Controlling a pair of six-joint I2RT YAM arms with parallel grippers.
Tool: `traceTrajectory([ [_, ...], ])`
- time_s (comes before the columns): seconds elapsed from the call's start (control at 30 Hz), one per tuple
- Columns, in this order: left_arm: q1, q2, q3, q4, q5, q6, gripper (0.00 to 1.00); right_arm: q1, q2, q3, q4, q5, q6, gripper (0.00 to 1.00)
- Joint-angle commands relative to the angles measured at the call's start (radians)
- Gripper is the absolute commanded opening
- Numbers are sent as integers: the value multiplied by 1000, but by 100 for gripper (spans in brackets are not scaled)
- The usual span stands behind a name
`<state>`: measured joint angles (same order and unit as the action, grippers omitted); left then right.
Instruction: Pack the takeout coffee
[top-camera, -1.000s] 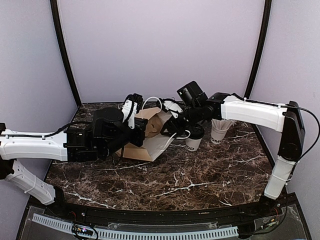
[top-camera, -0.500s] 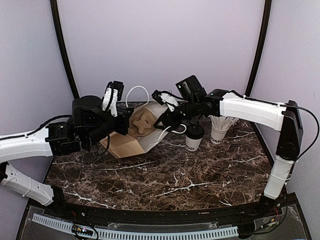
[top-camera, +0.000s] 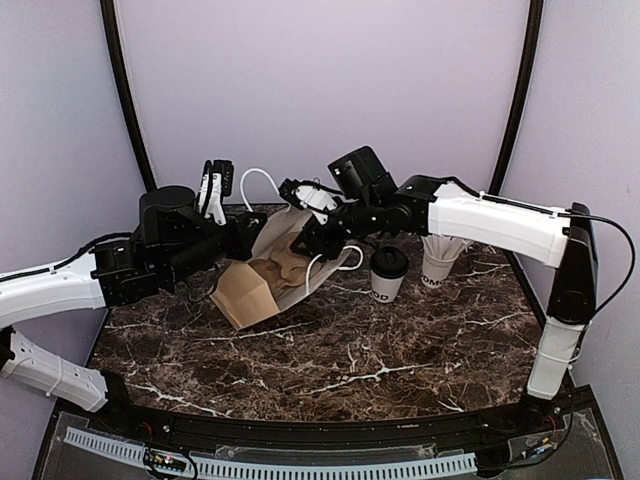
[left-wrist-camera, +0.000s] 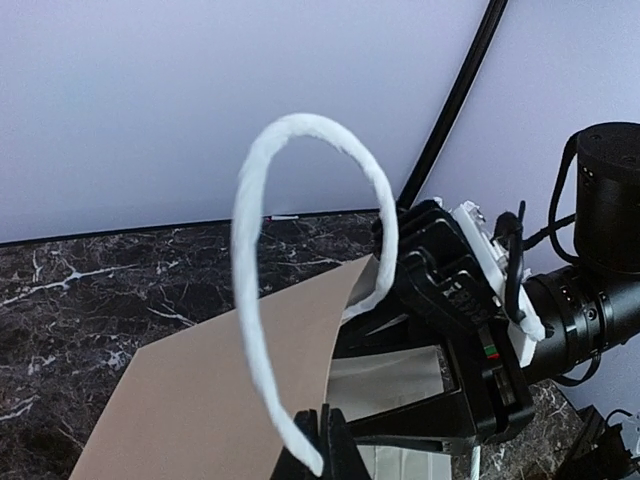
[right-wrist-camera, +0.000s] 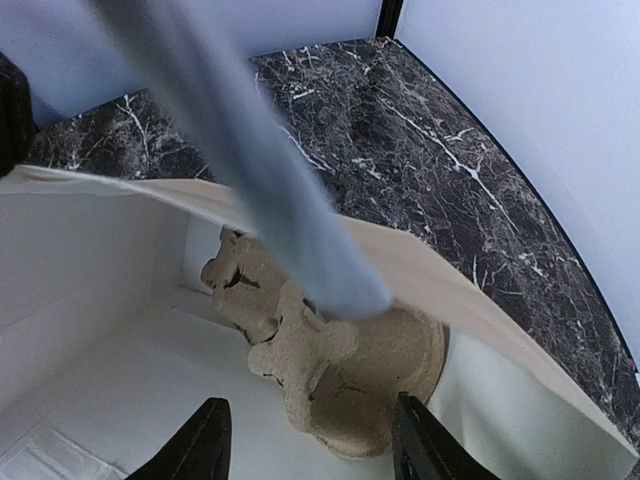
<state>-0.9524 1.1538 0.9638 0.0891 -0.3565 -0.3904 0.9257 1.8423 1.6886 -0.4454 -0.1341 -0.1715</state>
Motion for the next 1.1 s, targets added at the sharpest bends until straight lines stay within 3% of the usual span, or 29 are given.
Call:
traceTrajectory([
  [0.0,18,9,-20,81,61,-130,0,35,-3,39,-58,91,-113,54],
  [0.27,45,27,10,49,166,-139,0,114,-30,-10,-199,221,-400,51],
  [0.5,87,49,20,20,269,-151,0,136,-48,-43,-234,228,-651,62],
  [0.73,164,99,79,-50,457,-146,0,136,-13,75,-297,277,-879,71],
  [0.9,210,126,163,-125,568,-119,0,144,17,157,-358,291,-962,77],
  [1.07,232,164,300,-310,683,-52,0,175,57,294,-490,271,-932,77],
])
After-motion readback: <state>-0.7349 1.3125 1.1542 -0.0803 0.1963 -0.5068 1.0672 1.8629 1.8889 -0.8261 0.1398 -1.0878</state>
